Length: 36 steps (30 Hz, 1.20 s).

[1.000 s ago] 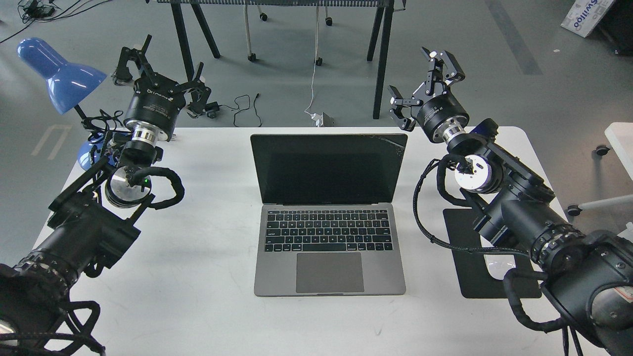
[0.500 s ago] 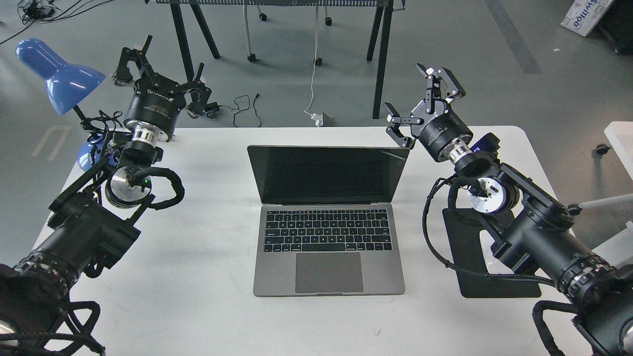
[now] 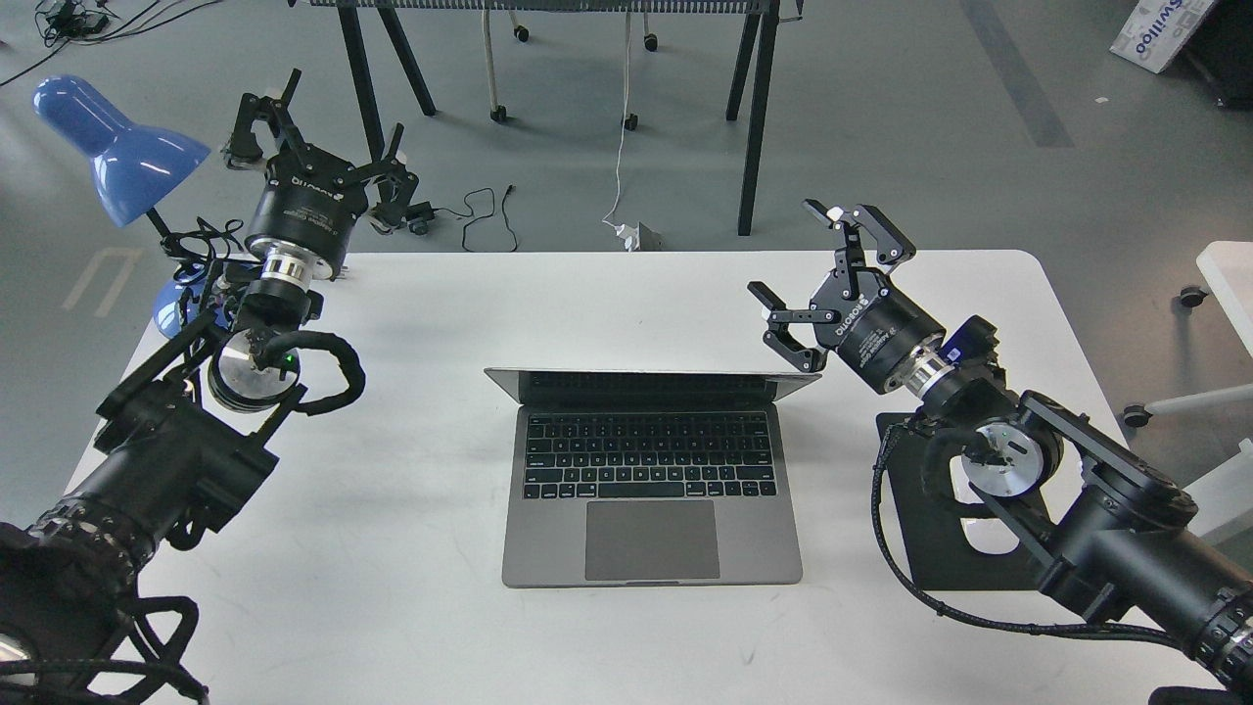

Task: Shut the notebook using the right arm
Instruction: 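Push the laptop screen's back with the right gripper, tilting it down, then press the screen down onto the keyboard with the right gripper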

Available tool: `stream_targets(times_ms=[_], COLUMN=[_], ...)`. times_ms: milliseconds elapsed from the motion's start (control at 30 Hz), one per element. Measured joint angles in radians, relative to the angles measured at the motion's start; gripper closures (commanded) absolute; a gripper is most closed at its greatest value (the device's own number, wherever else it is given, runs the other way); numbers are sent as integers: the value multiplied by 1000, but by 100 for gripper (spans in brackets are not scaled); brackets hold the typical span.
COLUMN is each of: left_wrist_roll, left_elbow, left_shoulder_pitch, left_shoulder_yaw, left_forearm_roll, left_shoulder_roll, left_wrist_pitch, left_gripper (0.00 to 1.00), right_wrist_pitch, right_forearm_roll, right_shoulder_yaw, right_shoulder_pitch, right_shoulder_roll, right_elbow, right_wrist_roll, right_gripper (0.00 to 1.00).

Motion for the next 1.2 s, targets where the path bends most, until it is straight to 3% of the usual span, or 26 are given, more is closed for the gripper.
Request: stream_targets(times_ms=[567, 1200], left_wrist_roll=[1, 1], left_elbow=[0, 0], left_shoulder_pitch=[0, -1], left_shoulder_yaw=[0, 0], left_forearm_roll=[0, 0], left_shoulder_roll=[-1, -2], left_wrist_pitch=[-1, -1], left_gripper=[0, 0], right_wrist_pitch=[13, 12], right_forearm_roll=[-11, -117], right_shoulder_yaw=[-6, -201], right_shoulder_pitch=[-111, -117], right_shoulder_roll=[-104, -112], right_elbow=[113, 110], right_wrist_roll=[1, 4], right_gripper=[0, 0])
